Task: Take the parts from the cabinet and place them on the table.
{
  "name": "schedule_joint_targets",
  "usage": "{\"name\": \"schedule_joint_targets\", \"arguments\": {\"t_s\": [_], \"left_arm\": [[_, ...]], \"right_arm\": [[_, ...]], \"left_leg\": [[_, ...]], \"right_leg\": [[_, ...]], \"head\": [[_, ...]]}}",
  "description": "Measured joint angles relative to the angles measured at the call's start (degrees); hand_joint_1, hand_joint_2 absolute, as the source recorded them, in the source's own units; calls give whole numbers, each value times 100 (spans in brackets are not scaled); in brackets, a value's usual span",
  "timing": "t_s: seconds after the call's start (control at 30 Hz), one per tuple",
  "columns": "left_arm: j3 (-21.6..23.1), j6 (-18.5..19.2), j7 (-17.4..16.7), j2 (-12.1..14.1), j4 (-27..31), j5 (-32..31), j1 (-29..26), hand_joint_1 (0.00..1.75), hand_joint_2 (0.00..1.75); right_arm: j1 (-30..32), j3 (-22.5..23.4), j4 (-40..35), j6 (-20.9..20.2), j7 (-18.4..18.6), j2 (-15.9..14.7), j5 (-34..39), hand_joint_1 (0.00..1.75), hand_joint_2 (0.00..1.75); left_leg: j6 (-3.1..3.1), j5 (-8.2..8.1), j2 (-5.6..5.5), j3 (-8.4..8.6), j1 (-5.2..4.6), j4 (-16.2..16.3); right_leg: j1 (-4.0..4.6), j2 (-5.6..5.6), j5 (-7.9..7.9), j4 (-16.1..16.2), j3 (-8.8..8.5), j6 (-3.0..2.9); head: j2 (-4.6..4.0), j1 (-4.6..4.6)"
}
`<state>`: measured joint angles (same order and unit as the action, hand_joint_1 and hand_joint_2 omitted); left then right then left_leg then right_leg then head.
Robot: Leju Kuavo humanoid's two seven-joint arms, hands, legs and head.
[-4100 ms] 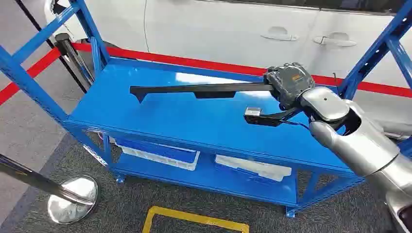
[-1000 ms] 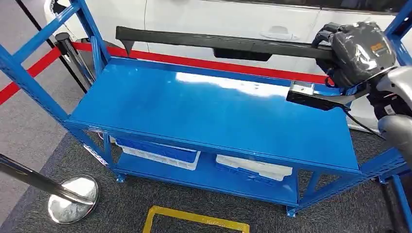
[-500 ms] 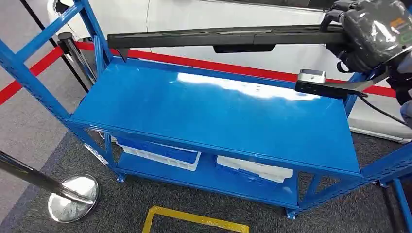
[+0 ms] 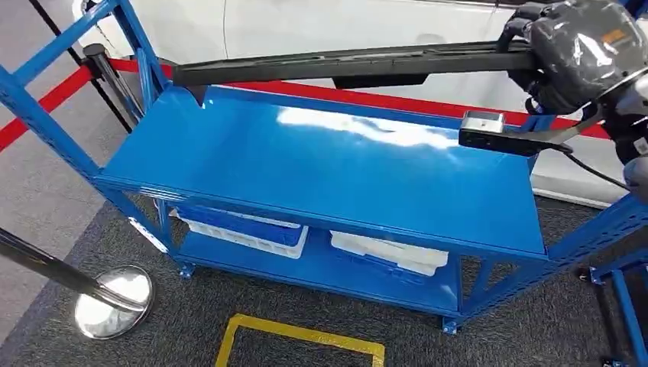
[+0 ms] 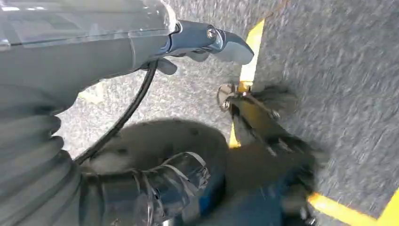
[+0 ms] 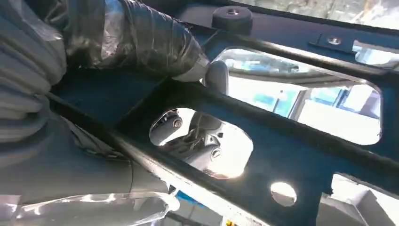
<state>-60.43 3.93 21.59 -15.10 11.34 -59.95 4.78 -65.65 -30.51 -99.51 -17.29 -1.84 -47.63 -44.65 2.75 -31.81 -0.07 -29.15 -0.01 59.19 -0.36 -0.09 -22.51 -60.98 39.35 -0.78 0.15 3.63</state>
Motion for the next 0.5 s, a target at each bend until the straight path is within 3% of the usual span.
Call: {"name": "schedule_joint_targets", "arguments": {"t_s": [0.03, 0.07, 0.13, 0.17, 0.23, 0.27, 0.3, 0.33, 0.37, 0.4, 0.43, 0.47, 0.5], "left_arm": [[0, 2, 2, -2, 0, -4, 4, 0, 175], [2, 4, 2, -4, 0, -11, 8, 0, 175], [2, 9, 2, -11, 0, -24, 5, 0, 175], [0, 9, 0, -15, -2, -35, -1, 0, 175], [0, 0, 0, -18, -2, -52, 5, 0, 175], [0, 2, 0, -15, -2, -57, 5, 0, 175], [0, 2, 2, -15, -2, -59, 4, 0, 175], [0, 2, 2, -17, -2, -63, 3, 0, 175], [0, 2, 0, -17, -2, -63, 3, 0, 175], [0, 2, 0, -22, -2, -66, 3, 0, 175], [0, 2, 0, -28, -2, -76, 4, 0, 175], [0, 2, 0, -31, -2, -83, 5, 0, 175], [0, 2, 4, -35, -2, -87, 7, 0, 175]], "right_arm": [[-28, -6, 4, -2, 11, -13, 0, 175, 175], [-52, -18, 4, -9, 17, -11, 0, 175, 175], [-80, -46, 4, -11, 33, -11, 0, 175, 175], [-101, -61, 7, -15, 46, -11, 2, 175, 175], [-193, -107, 7, -15, 70, -24, 19, 175, 175], [-221, -122, 7, -15, 81, -28, 26, 175, 175], [-225, -133, 7, -15, 94, -31, 31, 175, 175], [-225, -153, 9, -15, 103, -31, 31, 175, 175], [-226, -181, 11, -15, 107, -33, 31, 175, 175], [-226, -197, 11, -15, 107, -33, 37, 175, 175], [-230, -208, 11, -15, 98, -33, 52, 175, 175], [-241, -210, 11, -15, 81, -35, 111, 175, 175], [-263, -212, 11, -20, 48, -39, 193, 175, 175]], "left_leg": [[-50, 91, 17, -26, -9, -3], [-46, 117, 7, -50, -35, 6], [-5, 235, -8, -77, -33, -51], [21, 367, 19, -74, 32, -148], [107, 523, 49, -230, 19, -183], [98, 580, 53, -320, 17, -170], [97, 628, 53, -402, 12, -159], [92, 684, 57, -491, 12, -137], [84, 734, 61, -590, 16, -105], [67, 772, 63, -684, 25, -70], [44, 809, 63, -770, 36, -26], [19, 836, 62, -840, 43, 22], [-17, 857, 57, -904, 32, 65]], "right_leg": [[-15, -5, 35, 12, -2, 35], [-42, -24, 78, 27, 4, 81], [-43, -34, 188, 110, -12, 154], [-65, -21, 136, 93, 32, 174], [-68, 3, -530, -350, 183, 201], [-75, 3, -863, -771, 272, 221], [-85, 3, -1072, -1166, 336, 240], [-93, 3, -1119, -1473, 355, 260], [-100, 2, -995, -1541, 276, 275], [-110, 0, -791, -1377, 77, 287], [-123, -2, -608, -1005, -227, 298], [-137, -3, -537, -532, -582, 302], [-134, 3, -754, -75, -856, 293]], "head": [[-2, 0], [0, 0], [0, 0], [0, 0], [0, -4], [-2, -7], [0, -7], [0, -4], [0, -7], [0, -7], [0, -7], [0, -7], [0, -4]]}}
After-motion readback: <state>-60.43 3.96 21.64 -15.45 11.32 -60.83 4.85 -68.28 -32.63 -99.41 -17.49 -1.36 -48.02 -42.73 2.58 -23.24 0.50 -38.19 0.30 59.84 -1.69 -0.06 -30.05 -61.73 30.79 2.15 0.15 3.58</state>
